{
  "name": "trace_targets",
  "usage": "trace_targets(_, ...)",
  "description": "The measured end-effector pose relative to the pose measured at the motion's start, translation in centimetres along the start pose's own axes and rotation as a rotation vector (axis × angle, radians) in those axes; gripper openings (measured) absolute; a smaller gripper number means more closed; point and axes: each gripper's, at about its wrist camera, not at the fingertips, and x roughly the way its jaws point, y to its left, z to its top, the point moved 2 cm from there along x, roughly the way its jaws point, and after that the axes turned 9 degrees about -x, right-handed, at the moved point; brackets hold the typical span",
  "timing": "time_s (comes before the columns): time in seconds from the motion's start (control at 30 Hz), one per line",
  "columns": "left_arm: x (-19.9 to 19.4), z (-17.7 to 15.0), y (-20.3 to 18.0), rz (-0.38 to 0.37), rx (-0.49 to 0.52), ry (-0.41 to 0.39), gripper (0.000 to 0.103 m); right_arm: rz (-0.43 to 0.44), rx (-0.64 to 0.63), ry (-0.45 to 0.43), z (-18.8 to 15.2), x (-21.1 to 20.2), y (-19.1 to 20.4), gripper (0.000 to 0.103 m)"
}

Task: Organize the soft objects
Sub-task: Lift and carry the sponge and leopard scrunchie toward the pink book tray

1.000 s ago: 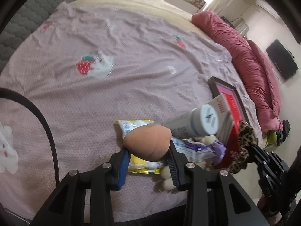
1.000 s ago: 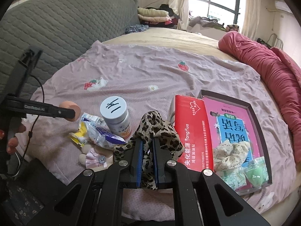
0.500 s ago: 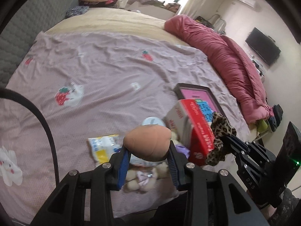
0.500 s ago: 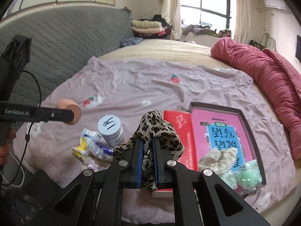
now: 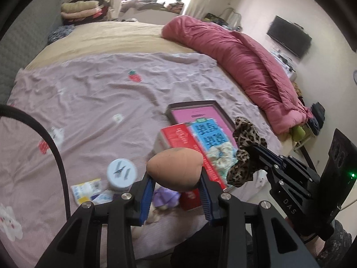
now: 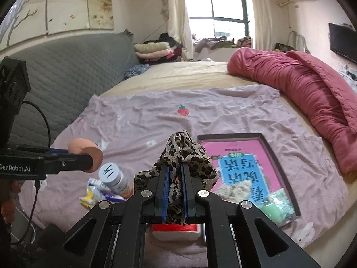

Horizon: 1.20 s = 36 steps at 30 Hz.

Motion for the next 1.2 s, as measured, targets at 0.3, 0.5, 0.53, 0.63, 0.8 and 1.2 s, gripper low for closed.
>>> trace_targets(0.3,0.9,0.4,-5.3,-0.021,0.095,0.001,0.038,-0.043,0.035,-0.03,0.6,-2.3,-3.4,0.01)
trace_targets(0.5,1.5,0.7,-8.2,-0.047,0.143,0.012,0.038,-0.088,0.049,-0.061,1.2,-4.2,-6.0,0.01)
trace_targets(0.53,1.5,0.8,-8.7,-0.049,0.154,0.012,0.038,-0.094,0.055,-0.068,1.3,-4.5,-6.5,0.01)
trace_targets(0.63,1.7,1.0,-10.0,-0.061,0.175,0.015,0.038,-0.115,0.072,-0.08,1.6,-5.4,-7.9,0.01)
trace_targets(0.8,2.1,1.7,-12.4,-0.071,0.216,0.014,0.038,-0.142,0.095,-0.101,2.0,-6.7,-10.3,0.01)
trace_targets(1.2,5.7,2.4,-15.7,-0.082,0.259,0.061,0.038,-0.207,0.165,-0.136,1.9,-8.5,-15.7,0.01)
